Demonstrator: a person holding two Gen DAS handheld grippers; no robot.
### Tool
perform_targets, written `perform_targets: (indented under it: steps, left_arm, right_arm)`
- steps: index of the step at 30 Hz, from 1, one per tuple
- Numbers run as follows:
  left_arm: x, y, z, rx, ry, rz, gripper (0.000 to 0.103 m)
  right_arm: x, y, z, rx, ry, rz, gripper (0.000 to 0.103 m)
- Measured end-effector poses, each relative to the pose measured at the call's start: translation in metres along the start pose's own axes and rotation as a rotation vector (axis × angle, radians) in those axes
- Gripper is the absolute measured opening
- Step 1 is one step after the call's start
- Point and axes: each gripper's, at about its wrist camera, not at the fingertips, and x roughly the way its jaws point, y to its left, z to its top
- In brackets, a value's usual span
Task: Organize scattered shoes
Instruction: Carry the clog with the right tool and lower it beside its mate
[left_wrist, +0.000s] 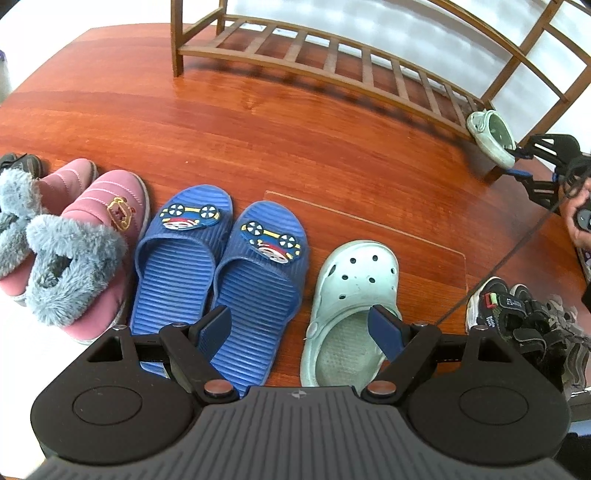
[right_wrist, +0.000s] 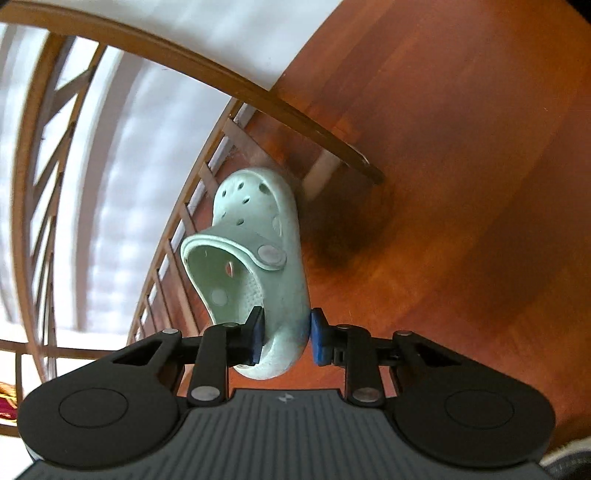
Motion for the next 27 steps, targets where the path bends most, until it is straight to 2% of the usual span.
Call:
perform_targets:
  steps: [7, 14, 21, 24, 27]
  left_arm:
    - [0.0, -0.01, -0.001, 0.039, -0.001, -0.03, 0.082]
    - [-0.002, -0.009, 0.003, 0.108, -0.013, -0.08, 0.082]
    - [-0.013, 0.004, 0.009, 0.27, -0.018, -0.142, 0.082]
    - [-0.013, 0.02, 0.009, 0.288, 0.0, -0.165, 0.082]
    - [-0.015, 0.029, 0.007, 0.309, 0.006, -0.173, 0.082]
  right_arm:
    - [-0.031, -0.01, -0.033, 0.011, 0.046, 0.029, 0.029]
    - [-0.067, -0.018, -0.095, -0.001, 0.087, 0.024, 0.029]
    - [-0.104, -0.032, -0.175, 0.028, 0.059, -0.018, 0.029]
    - [-0.117, -0.044, -0.209, 0.044, 0.046, -0.039, 0.029]
    - [-0.111, -0.05, -0.228, 0.059, 0.043, -0.054, 0.029]
